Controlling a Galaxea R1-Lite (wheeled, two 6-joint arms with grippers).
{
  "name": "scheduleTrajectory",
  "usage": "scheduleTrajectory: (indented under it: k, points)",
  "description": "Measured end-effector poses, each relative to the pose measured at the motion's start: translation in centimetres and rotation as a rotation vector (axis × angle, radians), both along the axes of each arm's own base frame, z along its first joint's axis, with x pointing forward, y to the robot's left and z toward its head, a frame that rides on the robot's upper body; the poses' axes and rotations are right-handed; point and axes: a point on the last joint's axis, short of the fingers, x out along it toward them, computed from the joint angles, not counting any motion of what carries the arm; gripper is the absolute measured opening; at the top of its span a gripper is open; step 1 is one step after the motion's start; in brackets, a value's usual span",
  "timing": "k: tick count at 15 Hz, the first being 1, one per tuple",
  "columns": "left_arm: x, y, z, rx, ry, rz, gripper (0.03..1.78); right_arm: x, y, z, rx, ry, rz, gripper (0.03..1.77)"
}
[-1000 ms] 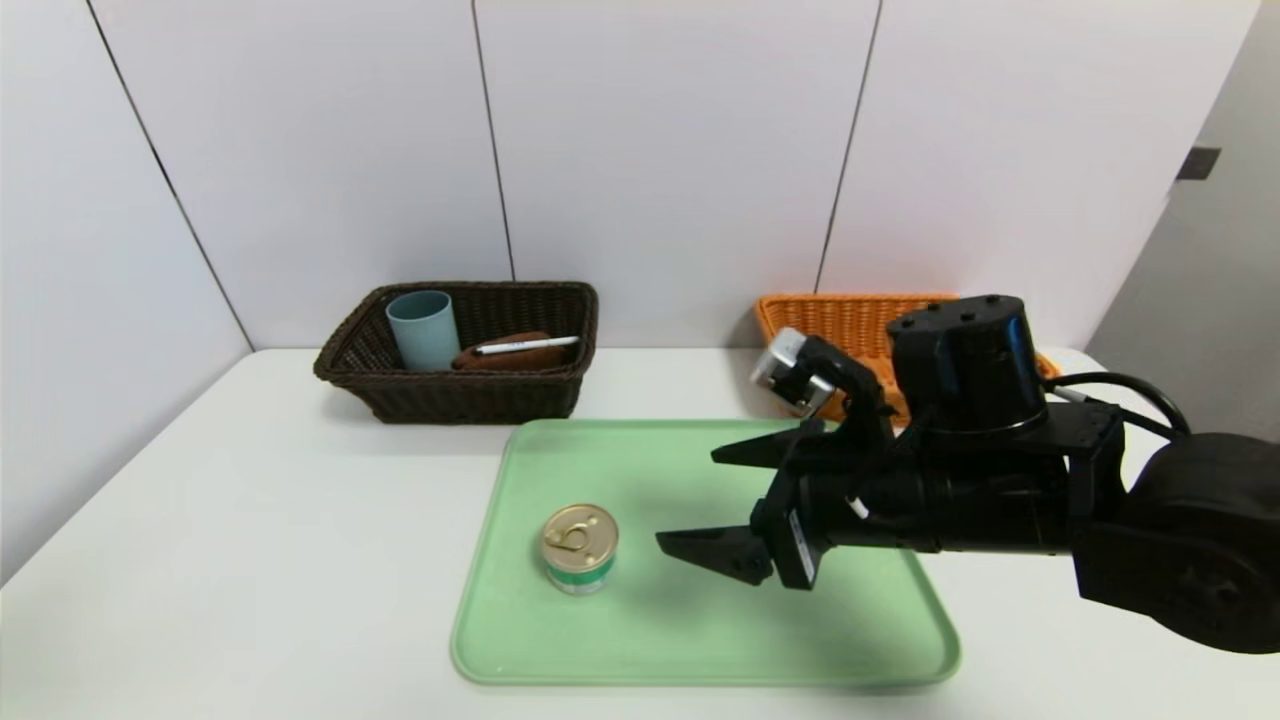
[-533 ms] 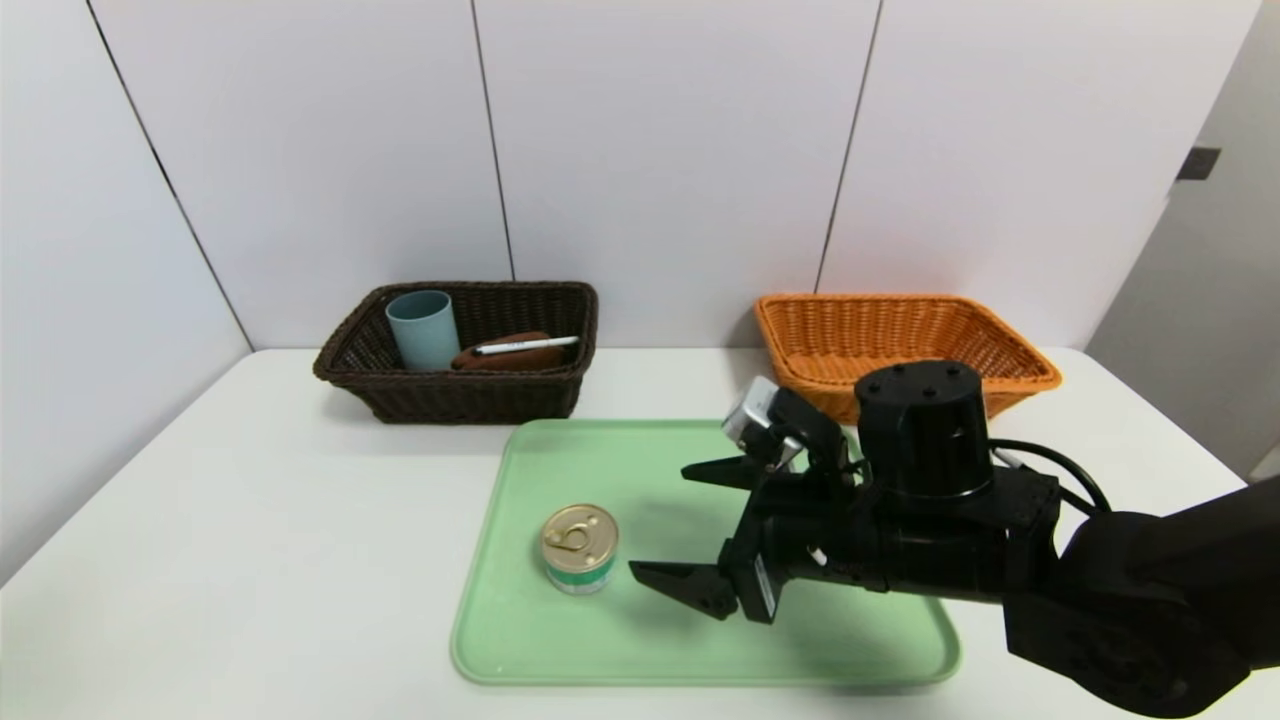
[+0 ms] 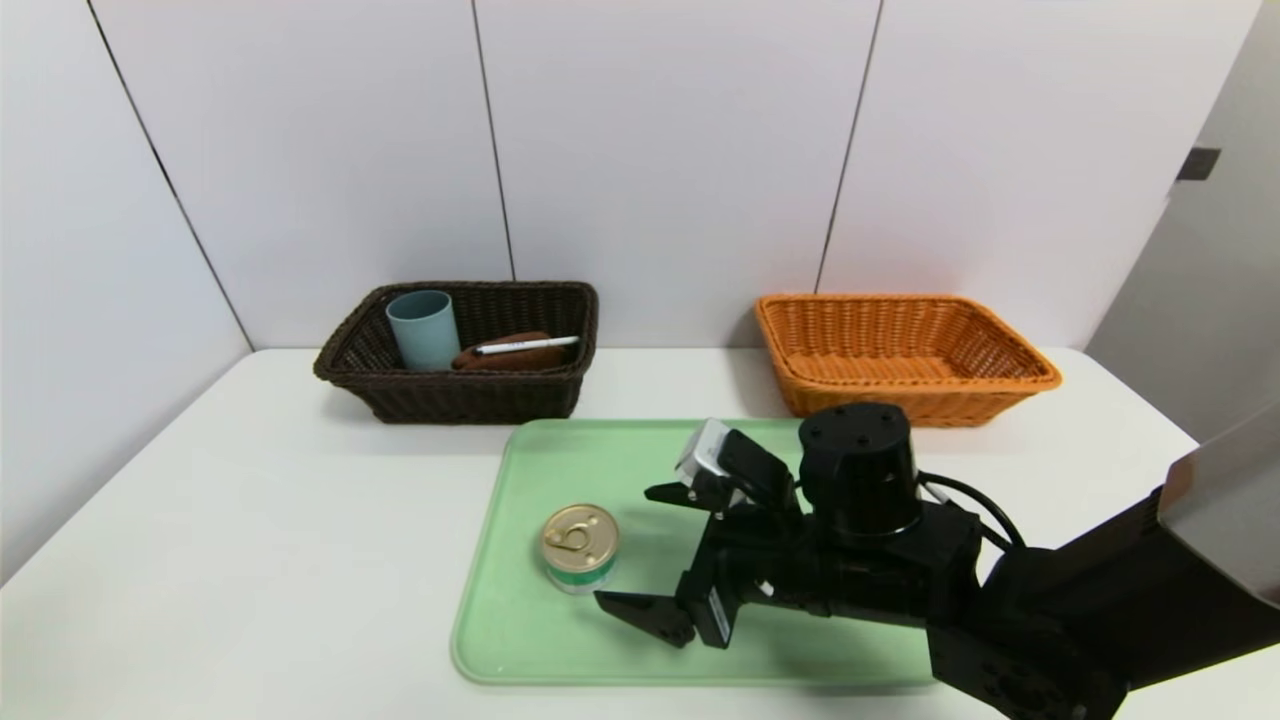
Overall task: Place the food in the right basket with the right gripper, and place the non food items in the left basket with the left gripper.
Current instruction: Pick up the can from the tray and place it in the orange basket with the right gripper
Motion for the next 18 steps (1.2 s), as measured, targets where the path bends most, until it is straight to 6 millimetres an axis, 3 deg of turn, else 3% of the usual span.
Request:
scheduleTrajectory:
  k: [18]
  points:
    - [-0.1, 0.0, -0.2, 0.0, 0.006, -0.003, 1.69, 2.7, 4.8, -3.2, -0.013, 0.004, 0.018, 1.7]
